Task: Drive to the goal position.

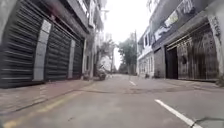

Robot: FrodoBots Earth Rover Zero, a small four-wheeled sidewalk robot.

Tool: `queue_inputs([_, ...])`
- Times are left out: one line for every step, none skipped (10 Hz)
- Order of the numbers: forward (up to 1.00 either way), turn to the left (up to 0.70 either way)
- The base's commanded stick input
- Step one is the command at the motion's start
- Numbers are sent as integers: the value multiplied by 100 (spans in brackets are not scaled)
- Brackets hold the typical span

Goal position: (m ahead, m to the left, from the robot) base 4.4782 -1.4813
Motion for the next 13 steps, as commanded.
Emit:
queue_inputs([62,32])
queue_inputs([62,32])
queue_inputs([62,32])
queue_inputs([62,32])
queue_inputs([62,32])
queue_inputs([62,32])
queue_inputs([62,32])
queue_inputs([61,32])
queue_inputs([61,32])
queue_inputs([61,32])
queue_inputs([62,32])
queue_inputs([62,32])
queue_inputs([61,32])
